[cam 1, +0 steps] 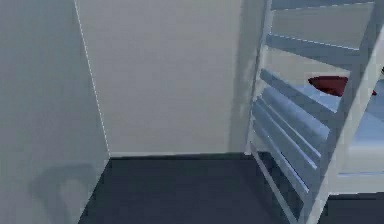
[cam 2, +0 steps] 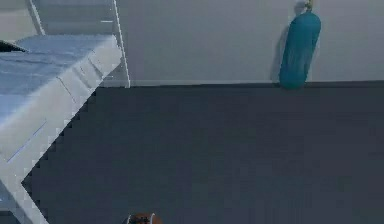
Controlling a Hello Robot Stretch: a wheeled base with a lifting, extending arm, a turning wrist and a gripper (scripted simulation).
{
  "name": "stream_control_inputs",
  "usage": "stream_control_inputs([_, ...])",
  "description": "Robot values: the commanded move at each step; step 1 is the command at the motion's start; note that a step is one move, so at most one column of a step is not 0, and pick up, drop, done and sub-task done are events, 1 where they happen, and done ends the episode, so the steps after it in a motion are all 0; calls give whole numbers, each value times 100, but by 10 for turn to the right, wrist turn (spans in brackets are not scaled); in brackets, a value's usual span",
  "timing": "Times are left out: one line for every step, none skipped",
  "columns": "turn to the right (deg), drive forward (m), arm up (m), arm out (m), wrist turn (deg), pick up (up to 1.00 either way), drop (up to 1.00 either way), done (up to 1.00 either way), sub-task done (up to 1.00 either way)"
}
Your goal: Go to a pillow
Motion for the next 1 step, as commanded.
stream_control_inputs([0, 100, 0, 0, 0, 0, 0, 0, 0])
